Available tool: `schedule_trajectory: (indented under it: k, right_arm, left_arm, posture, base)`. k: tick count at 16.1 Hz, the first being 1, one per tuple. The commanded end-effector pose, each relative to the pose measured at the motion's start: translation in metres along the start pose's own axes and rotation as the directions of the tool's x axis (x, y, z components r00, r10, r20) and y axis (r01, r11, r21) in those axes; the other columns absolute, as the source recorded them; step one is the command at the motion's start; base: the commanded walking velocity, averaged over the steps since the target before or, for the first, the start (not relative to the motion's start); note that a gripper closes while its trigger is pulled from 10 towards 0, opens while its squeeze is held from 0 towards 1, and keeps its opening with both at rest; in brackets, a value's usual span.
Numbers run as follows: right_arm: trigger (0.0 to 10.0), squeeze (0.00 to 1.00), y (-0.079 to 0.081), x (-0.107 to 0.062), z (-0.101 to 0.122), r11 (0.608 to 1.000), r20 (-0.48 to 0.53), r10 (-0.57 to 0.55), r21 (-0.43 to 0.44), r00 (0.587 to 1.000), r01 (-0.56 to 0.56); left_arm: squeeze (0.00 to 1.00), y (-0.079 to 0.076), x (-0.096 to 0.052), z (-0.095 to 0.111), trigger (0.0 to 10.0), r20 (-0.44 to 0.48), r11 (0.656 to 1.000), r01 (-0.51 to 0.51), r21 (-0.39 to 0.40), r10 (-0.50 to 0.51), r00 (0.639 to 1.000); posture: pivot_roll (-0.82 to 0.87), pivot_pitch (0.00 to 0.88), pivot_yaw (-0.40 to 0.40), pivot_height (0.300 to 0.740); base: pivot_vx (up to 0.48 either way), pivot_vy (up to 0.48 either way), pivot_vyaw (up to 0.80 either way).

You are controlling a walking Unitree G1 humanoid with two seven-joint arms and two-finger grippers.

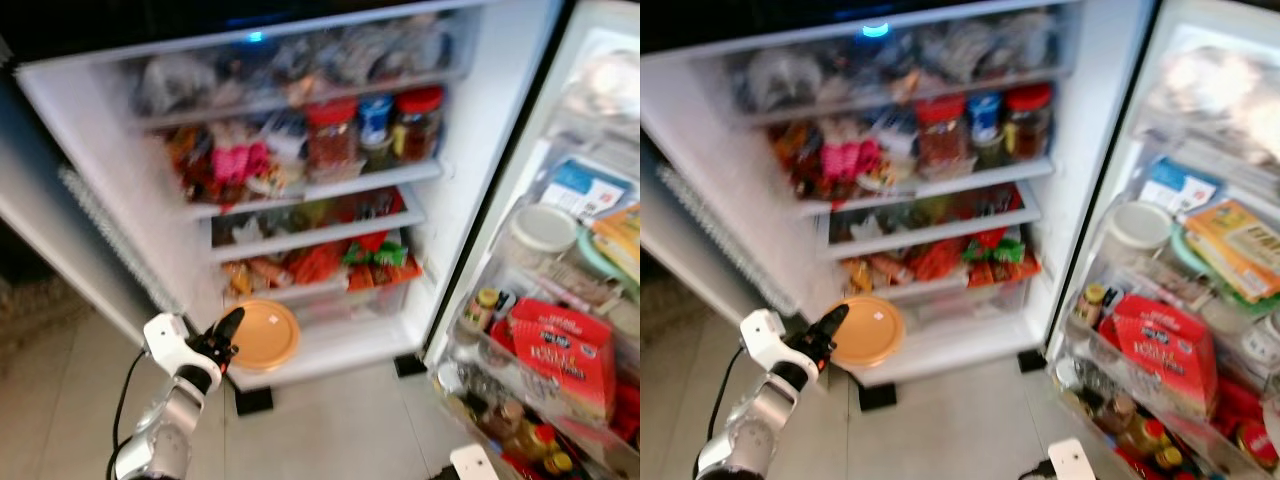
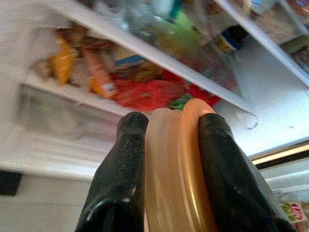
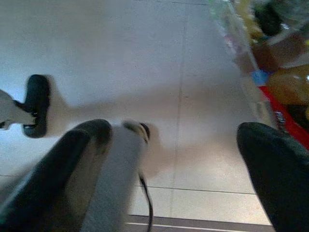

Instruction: Restocking fridge

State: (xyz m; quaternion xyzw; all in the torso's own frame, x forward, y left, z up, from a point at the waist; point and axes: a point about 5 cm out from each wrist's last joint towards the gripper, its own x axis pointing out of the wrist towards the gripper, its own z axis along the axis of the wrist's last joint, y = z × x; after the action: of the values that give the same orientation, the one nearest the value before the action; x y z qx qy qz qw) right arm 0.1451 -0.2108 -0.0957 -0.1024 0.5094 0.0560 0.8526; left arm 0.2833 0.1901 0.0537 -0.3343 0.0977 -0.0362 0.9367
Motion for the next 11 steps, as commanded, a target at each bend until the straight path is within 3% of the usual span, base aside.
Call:
schedule_trajectory:
  k: [1, 9, 11]
  right_arm:
    - [10.0, 0.0, -0.0043, -0.0028, -0.0138, 1.0, -0.05, -0.01, 0.005, 0.999, 0.011]
    - [10.0, 0.0, -0.0043, -0.0024, -0.0111, 1.0, -0.036, -0.007, 0.012, 0.999, 0.008]
    - [10.0, 0.0, -0.0044, -0.0024, -0.0108, 1.0, -0.036, -0.006, 0.014, 0.999, 0.006]
  left_arm:
    - [0.0, -0.0038, 0.0011, -0.0039, 10.0, -0.013, 1.0, 0.016, -0.008, -0.017, 1.0]
    - [0.0, -0.0034, 0.0016, 0.0002, 10.0, -0.006, 1.0, 0.012, 0.001, -0.012, 1.0]
    - [0.0, -0.0049, 0.0024, -0.0003, 10.0, -0.006, 1.0, 0.014, -0.003, -0.014, 1.0]
  posture:
    - [-0.1, 0.04, 0.049, 0.74]
    - [-0.1, 0.087, 0.051, 0.74]
    - [-0.11, 0.098, 0.051, 0.74]
  base:
    - [0.292, 0.0, 0.0]
    - [0.293, 0.0, 0.0]
    - [0.0, 0.0, 0.0]
